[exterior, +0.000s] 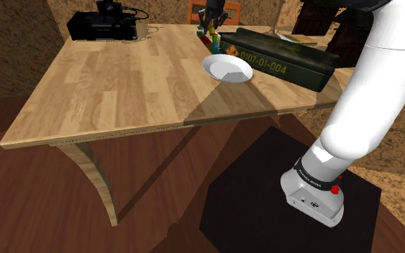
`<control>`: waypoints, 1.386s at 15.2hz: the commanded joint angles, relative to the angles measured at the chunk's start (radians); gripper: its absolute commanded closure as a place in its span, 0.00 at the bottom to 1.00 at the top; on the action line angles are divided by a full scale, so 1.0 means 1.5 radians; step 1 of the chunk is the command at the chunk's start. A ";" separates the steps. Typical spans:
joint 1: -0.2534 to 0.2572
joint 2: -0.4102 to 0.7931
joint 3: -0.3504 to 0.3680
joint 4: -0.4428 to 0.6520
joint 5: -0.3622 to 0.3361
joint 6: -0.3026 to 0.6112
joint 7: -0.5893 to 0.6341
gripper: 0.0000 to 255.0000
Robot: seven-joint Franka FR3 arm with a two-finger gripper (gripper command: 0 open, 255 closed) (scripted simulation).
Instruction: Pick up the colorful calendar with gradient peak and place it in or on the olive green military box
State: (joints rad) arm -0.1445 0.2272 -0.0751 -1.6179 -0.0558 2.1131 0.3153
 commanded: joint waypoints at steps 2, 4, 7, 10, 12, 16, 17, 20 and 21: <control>0.000 -0.002 0.000 0.026 0.001 -0.027 -0.001 1.00; 0.000 -0.002 0.000 0.043 0.001 -0.045 -0.002 1.00; 0.000 -0.001 0.000 0.071 0.002 -0.072 -0.004 1.00; 0.000 0.002 0.000 0.102 0.003 -0.100 -0.006 1.00; 0.000 0.004 0.000 0.124 0.003 -0.119 -0.007 1.00; -0.001 0.012 0.000 0.171 0.005 -0.158 -0.010 1.00; -0.001 0.015 0.000 0.183 0.005 -0.168 -0.010 1.00; -0.002 0.024 0.000 0.224 0.006 -0.200 -0.012 1.00; -0.002 0.028 0.000 0.238 0.007 -0.210 -0.013 1.00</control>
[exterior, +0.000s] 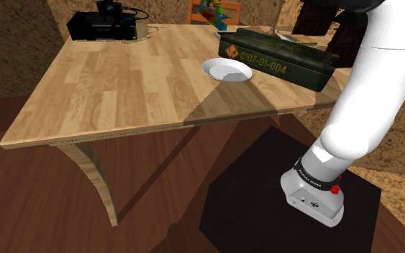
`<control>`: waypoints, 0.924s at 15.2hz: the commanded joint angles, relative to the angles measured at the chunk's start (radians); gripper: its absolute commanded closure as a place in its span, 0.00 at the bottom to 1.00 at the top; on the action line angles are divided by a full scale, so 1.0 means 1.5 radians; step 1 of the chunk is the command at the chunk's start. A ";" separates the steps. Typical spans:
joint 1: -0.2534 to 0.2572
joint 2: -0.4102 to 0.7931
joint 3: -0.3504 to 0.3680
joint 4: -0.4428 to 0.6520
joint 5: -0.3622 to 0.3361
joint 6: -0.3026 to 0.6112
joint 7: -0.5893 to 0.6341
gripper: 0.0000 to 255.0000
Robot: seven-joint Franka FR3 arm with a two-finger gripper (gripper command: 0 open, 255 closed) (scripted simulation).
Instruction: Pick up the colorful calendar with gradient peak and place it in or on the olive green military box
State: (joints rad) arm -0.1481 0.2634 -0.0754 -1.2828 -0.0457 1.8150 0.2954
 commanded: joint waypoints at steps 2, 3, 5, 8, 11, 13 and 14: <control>0.000 0.012 0.000 0.045 0.001 -0.034 -0.001 1.00; 0.000 0.016 0.000 0.062 0.002 -0.045 -0.002 1.00; -0.001 0.027 0.000 0.096 0.003 -0.069 -0.004 1.00; -0.010 -0.033 -0.005 0.015 0.003 -0.047 -0.018 1.00; -0.023 -0.114 -0.014 -0.095 0.004 -0.017 -0.040 1.00; -0.031 -0.163 -0.021 -0.157 0.004 -0.002 -0.057 1.00; -0.036 -0.186 -0.026 -0.185 0.003 0.003 -0.065 1.00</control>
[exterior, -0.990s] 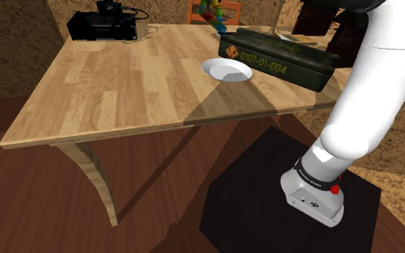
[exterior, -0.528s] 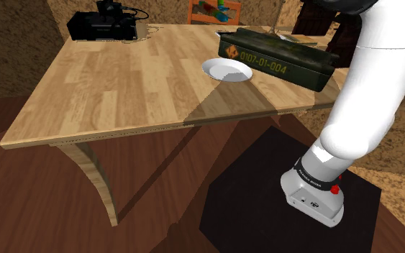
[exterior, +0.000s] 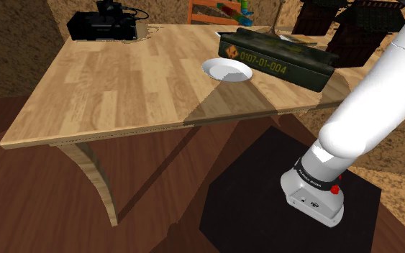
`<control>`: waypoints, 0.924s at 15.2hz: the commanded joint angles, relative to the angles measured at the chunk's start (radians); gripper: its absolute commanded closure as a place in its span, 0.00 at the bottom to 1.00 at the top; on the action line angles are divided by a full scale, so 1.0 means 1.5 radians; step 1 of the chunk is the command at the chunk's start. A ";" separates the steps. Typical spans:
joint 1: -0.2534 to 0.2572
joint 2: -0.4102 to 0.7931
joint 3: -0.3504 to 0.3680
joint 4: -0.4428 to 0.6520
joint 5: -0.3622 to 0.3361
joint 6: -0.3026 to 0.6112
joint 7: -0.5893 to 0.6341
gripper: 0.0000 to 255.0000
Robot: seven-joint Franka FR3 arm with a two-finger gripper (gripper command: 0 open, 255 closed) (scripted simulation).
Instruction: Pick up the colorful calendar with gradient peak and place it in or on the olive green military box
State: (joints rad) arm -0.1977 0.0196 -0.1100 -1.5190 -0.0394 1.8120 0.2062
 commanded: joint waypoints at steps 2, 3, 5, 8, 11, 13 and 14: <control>-0.011 -0.067 -0.011 -0.080 -0.002 0.014 -0.023 1.00; -0.016 -0.088 -0.016 -0.104 -0.003 0.018 -0.032 1.00; -0.024 -0.129 -0.026 -0.148 -0.005 0.023 -0.051 1.00; -0.037 -0.186 -0.044 -0.207 -0.009 0.026 -0.080 1.00; -0.051 -0.239 -0.063 -0.256 -0.016 0.024 -0.110 1.00; -0.060 -0.273 -0.077 -0.285 -0.022 0.021 -0.131 1.00; -0.065 -0.289 -0.084 -0.299 -0.025 0.018 -0.142 1.00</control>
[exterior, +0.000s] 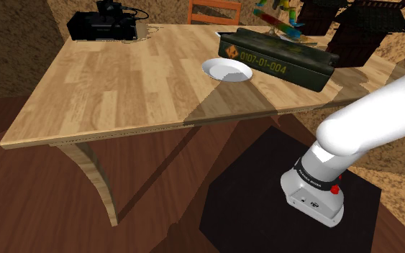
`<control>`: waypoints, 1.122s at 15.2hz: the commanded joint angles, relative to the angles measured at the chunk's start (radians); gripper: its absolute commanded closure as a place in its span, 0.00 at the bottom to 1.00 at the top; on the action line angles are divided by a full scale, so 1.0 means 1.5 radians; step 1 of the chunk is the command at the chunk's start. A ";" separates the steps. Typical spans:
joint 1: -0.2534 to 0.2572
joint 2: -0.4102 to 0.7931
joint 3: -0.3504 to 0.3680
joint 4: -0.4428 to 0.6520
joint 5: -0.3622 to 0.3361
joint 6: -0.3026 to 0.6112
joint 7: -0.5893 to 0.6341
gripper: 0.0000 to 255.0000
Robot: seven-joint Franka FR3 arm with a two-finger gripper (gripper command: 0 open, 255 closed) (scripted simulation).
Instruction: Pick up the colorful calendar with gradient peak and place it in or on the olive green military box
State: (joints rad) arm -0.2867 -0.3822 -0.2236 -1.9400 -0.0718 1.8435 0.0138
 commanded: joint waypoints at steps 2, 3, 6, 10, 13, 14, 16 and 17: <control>-0.016 -0.054 -0.024 -0.043 -0.011 -0.008 -0.037 1.00; -0.017 -0.056 -0.024 -0.054 -0.012 0.000 -0.036 1.00; -0.018 -0.062 -0.025 -0.086 -0.014 0.026 -0.035 1.00; -0.020 -0.069 -0.027 -0.127 -0.017 0.061 -0.035 1.00; -0.021 -0.072 -0.029 -0.157 -0.019 0.088 -0.034 1.00; -0.022 -0.073 -0.030 -0.167 -0.020 0.096 -0.034 1.00; -0.022 -0.073 -0.030 -0.171 -0.020 0.101 -0.034 1.00; -0.022 -0.073 -0.030 -0.171 -0.020 0.101 -0.034 1.00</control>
State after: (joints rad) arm -0.3198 -0.4925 -0.2682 -2.1948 -0.1014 1.9917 -0.0377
